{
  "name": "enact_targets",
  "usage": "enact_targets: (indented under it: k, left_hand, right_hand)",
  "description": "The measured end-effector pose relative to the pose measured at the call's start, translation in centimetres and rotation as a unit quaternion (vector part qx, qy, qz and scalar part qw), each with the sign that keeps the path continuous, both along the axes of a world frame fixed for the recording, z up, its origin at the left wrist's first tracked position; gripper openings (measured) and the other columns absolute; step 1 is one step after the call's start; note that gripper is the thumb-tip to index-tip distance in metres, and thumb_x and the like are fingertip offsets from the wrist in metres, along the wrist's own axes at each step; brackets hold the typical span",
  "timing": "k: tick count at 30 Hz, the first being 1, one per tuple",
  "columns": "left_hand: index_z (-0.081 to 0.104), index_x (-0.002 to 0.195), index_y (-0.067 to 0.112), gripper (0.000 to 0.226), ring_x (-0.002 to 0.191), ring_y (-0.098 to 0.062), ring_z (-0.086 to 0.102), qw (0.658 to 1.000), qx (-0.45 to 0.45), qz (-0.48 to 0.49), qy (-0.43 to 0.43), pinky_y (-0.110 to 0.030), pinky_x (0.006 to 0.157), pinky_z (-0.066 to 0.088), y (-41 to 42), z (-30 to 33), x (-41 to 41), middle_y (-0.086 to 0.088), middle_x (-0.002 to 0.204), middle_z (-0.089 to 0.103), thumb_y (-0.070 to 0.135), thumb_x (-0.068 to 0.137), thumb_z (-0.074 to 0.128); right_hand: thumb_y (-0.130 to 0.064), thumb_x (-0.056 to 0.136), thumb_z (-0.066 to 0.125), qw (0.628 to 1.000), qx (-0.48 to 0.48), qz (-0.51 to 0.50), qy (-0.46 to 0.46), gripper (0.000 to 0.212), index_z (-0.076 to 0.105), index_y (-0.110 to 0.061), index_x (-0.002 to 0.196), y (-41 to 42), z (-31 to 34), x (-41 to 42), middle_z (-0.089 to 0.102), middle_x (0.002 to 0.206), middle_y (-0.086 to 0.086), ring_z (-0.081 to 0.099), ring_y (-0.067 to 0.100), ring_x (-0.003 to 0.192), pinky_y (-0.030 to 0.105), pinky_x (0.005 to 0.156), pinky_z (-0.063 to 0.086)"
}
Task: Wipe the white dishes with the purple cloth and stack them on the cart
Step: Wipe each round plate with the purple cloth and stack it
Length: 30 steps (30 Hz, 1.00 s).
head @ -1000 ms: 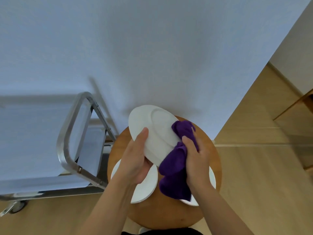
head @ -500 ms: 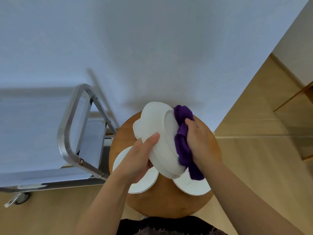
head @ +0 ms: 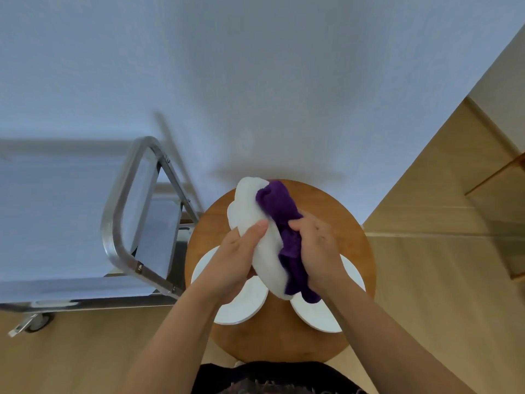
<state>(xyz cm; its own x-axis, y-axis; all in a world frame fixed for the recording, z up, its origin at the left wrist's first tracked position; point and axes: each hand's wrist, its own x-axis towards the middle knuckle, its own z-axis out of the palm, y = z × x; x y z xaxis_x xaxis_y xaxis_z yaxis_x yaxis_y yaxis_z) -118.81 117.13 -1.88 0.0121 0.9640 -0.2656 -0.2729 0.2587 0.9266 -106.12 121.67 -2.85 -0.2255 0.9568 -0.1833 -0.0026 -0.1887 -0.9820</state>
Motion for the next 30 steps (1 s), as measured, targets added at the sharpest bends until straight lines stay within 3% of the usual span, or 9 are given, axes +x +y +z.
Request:
enact_targets:
  k: [3, 8, 14, 16, 18, 21, 23, 26, 30]
  left_hand:
    - [0.056, 0.104, 0.039, 0.029, 0.091, -0.018, 0.069, 0.998, -0.005, 0.064, 0.015, -0.038, 0.078, 0.059, 0.2, -0.6, 0.2, 0.007, 0.09, 0.072, 0.051, 0.078, 0.05]
    - [0.058, 0.105, 0.033, 0.021, 0.088, -0.018, 0.07, 0.993, -0.053, 0.109, -0.014, -0.03, 0.069, 0.058, 0.4, -1.5, -0.4, 0.004, 0.089, 0.073, 0.043, 0.093, 0.043]
    - [0.053, 0.118, 0.029, 0.04, 0.105, -0.03, 0.063, 0.972, -0.141, 0.138, -0.125, -0.044, 0.081, 0.056, -0.2, -3.1, -1.0, -0.009, 0.112, 0.068, 0.044, 0.081, 0.054]
    - [0.054, 0.115, 0.03, 0.043, 0.098, -0.027, 0.068, 0.969, -0.15, 0.134, -0.146, -0.043, 0.075, 0.058, -0.7, -3.9, -1.6, -0.007, 0.106, 0.071, 0.043, 0.075, 0.057]
    - [0.054, 0.115, 0.03, 0.043, 0.093, -0.025, 0.069, 0.967, -0.161, 0.135, -0.143, -0.038, 0.065, 0.059, -1.0, -4.4, -2.1, -0.006, 0.103, 0.072, 0.04, 0.074, 0.059]
    - [0.051, 0.118, 0.03, 0.048, 0.103, -0.026, 0.063, 0.967, -0.165, 0.145, -0.126, -0.035, 0.065, 0.059, -1.1, -5.1, -3.4, -0.006, 0.112, 0.067, 0.041, 0.072, 0.06]
    - [0.05, 0.115, 0.035, 0.046, 0.105, -0.025, 0.061, 0.976, -0.158, 0.135, -0.069, -0.036, 0.069, 0.059, -1.1, -5.4, -4.3, -0.001, 0.113, 0.064, 0.047, 0.072, 0.058]
    - [0.047, 0.117, 0.035, 0.04, 0.107, -0.023, 0.059, 0.975, -0.168, 0.066, 0.133, -0.038, 0.084, 0.055, -0.7, -7.1, -5.1, 0.004, 0.115, 0.061, 0.054, 0.082, 0.049]
    - [0.039, 0.133, 0.029, 0.042, 0.103, -0.016, 0.054, 0.9, -0.164, -0.056, 0.399, -0.032, 0.088, 0.048, -0.1, -11.4, -4.9, 0.003, 0.119, 0.056, 0.049, 0.095, 0.037]
  right_hand:
    - [-0.013, 0.089, 0.048, 0.999, -0.036, 0.003, 0.02, 0.033, 0.067, -0.032, 0.069, -0.5, -0.3, 0.3, 0.064, 0.062, -0.012, 0.061, 0.004, 0.059, 0.014, 0.052, 0.048]
    - [-0.018, 0.065, 0.04, 0.998, -0.015, 0.026, 0.052, 0.033, 0.069, -0.027, 0.051, -1.2, -1.2, 1.7, 0.058, 0.053, -0.012, 0.054, -0.001, 0.054, 0.014, 0.051, 0.044]
    - [-0.014, 0.062, 0.039, 1.0, -0.005, -0.009, 0.023, 0.032, 0.069, -0.004, 0.062, -1.7, -4.1, 3.6, 0.066, 0.062, 0.003, 0.059, 0.008, 0.063, 0.02, 0.057, 0.049]
    - [-0.013, 0.063, 0.038, 0.999, 0.021, -0.01, -0.024, 0.03, 0.061, 0.002, 0.053, -1.4, -4.6, 4.1, 0.057, 0.051, 0.001, 0.053, 0.008, 0.054, 0.022, 0.052, 0.045]
    - [-0.015, 0.067, 0.038, 0.988, 0.074, 0.003, -0.133, 0.027, 0.05, -0.011, 0.044, -1.3, -5.3, 4.4, 0.044, 0.043, -0.009, 0.043, 0.007, 0.047, 0.02, 0.048, 0.035]
    - [-0.029, 0.073, 0.034, 0.928, 0.107, 0.059, -0.352, 0.027, 0.038, -0.029, 0.047, -1.4, -6.9, 4.3, 0.038, 0.045, -0.013, 0.04, 0.007, 0.048, 0.013, 0.05, 0.025]
    - [-0.032, 0.083, 0.036, 0.909, 0.077, 0.062, -0.405, 0.032, 0.04, -0.028, 0.051, -1.8, -8.1, 3.8, 0.042, 0.05, -0.011, 0.044, 0.008, 0.053, 0.014, 0.052, 0.026]
    - [-0.012, 0.091, 0.045, 0.937, -0.026, -0.015, -0.347, 0.035, 0.047, -0.024, 0.058, -1.5, -9.7, 3.4, 0.051, 0.056, -0.006, 0.05, 0.009, 0.058, 0.018, 0.053, 0.031]
    - [-0.016, 0.094, 0.042, 0.945, -0.116, -0.055, -0.301, 0.022, 0.057, -0.019, 0.079, -1.0, -11.2, 3.1, 0.06, 0.072, -0.002, 0.056, 0.011, 0.07, 0.019, 0.054, 0.037]
